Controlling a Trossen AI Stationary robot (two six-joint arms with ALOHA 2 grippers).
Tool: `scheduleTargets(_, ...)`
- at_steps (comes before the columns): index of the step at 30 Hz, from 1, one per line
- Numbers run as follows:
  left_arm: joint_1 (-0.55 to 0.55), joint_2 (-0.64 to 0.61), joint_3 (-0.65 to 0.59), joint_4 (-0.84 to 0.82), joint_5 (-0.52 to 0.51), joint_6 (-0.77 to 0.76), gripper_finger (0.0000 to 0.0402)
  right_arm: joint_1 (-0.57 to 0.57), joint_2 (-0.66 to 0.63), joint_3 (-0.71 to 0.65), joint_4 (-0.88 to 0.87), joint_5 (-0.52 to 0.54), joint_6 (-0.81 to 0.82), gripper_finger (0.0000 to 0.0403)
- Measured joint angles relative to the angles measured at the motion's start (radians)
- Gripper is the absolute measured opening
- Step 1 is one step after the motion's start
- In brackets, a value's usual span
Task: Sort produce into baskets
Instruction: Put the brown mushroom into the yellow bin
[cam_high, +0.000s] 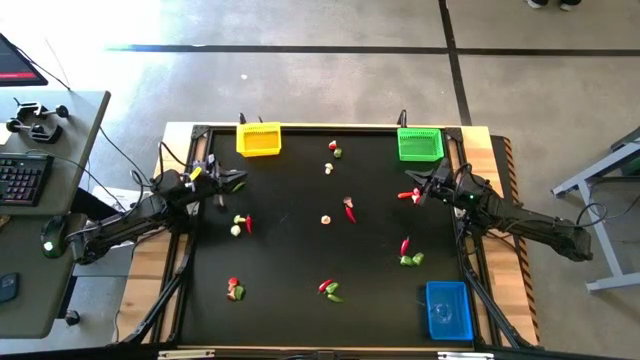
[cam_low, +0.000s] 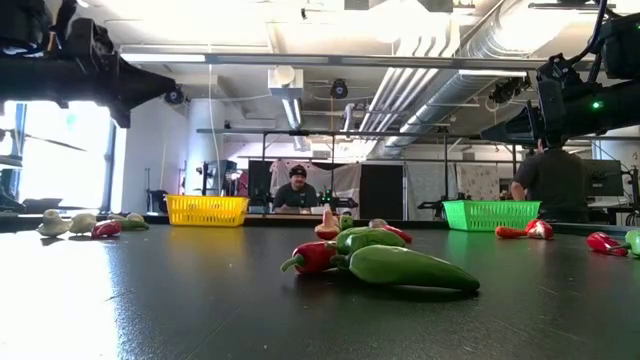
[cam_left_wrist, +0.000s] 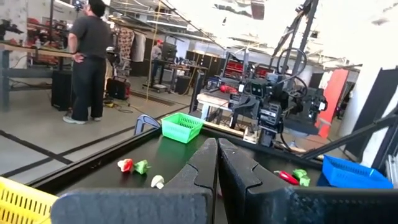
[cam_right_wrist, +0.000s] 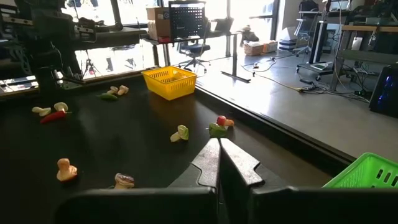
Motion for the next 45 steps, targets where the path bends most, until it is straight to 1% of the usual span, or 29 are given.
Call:
scheduleTargets(4, 0.000, 0.012, 0.000, 0.020, 0.021, 0.003, 0.0000, 0.000, 0.000, 0.000, 0.000, 0.000, 0.000, 0.0000)
scheduleTargets(7, 0.000, 0.021, 0.000, 0.015, 0.018, 0.006, 0.0000, 0.000, 0.000, 0.000, 0.000, 0.000, 0.000, 0.0000)
scheduleTargets(9, 0.001, 0.034, 0.000, 0.015, -0.005, 0.030, 0.0000, 0.000, 0.000, 0.000, 0.000, 0.000, 0.000, 0.0000)
scheduleTargets(13, 0.002, 0.077, 0.000, 0.016, -0.082, 0.091, 0.0000, 0.000, 0.000, 0.000, 0.000, 0.000, 0.000, 0.0000)
scheduleTargets(16, 0.002, 0.121, 0.000, 0.038, -0.126, 0.097, 0.0000, 0.000, 0.000, 0.000, 0.000, 0.000, 0.000, 0.0000)
scheduleTargets(18, 0.002, 0.151, 0.000, 0.071, -0.162, 0.017, 0.0000, 0.000, 0.000, 0.000, 0.000, 0.000, 0.000, 0.0000)
scheduleTargets(20, 0.002, 0.183, 0.000, 0.068, -0.216, -0.068, 0.0000, 0.000, 0.000, 0.000, 0.000, 0.000, 0.000, 0.0000)
scheduleTargets(22, 0.002, 0.221, -0.001, 0.054, -0.245, -0.089, 0.0000, 0.000, 0.000, 0.000, 0.000, 0.000, 0.000, 0.0000)
scheduleTargets(24, 0.002, 0.260, -0.001, 0.075, -0.243, -0.078, 0.0000, 0.000, 0.000, 0.000, 0.000, 0.000, 0.000, 0.0000)
scheduleTargets(26, 0.002, 0.297, -0.001, 0.108, -0.233, -0.036, 0.0000, 0.000, 0.000, 0.000, 0.000, 0.000, 0.000, 0.0000)
scheduleTargets(28, 0.002, 0.335, -0.001, 0.143, -0.216, 0.059, 0.0000, 0.000, 0.000, 0.000, 0.000, 0.000, 0.000, 0.0000)
scheduleTargets(31, 0.002, 0.391, -0.001, 0.202, -0.201, 0.242, 0.0000, 0.000, 0.000, 0.000, 0.000, 0.000, 0.000, 0.0000)
scheduleTargets(33, 0.003, 0.435, 0.000, 0.300, -0.209, 0.318, 0.0000, 0.000, 0.000, 0.000, 0.000, 0.000, 0.000, 0.0000)
scheduleTargets(35, 0.003, 0.466, 0.016, 0.388, -0.208, 0.298, 0.0000, 0.000, 0.000, 0.000, 0.000, 0.000, 0.000, 0.0000)
scheduleTargets(37, 0.003, 0.486, 0.044, 0.435, -0.156, 0.288, 0.0000, 0.000, 0.000, 0.000, 0.000, 0.000, 0.000, 0.0000)
scheduleTargets(39, 0.003, 0.502, 0.056, 0.431, -0.089, 0.303, 0.0000, 0.000, 0.000, 0.000, 0.000, 0.000, 0.000, 0.0000)
scheduleTargets(41, 0.003, 0.520, 0.063, 0.422, -0.058, 0.305, 0.0000, 0.000, 0.000, 0.000, 0.000, 0.000, 0.000, 0.0000)
scheduleTargets(45, -0.002, 0.548, 0.085, 0.429, -0.050, 0.171, 0.0000, 0.000, 0.000, 0.000, 0.000, 0.000, 0.000, 0.0000)
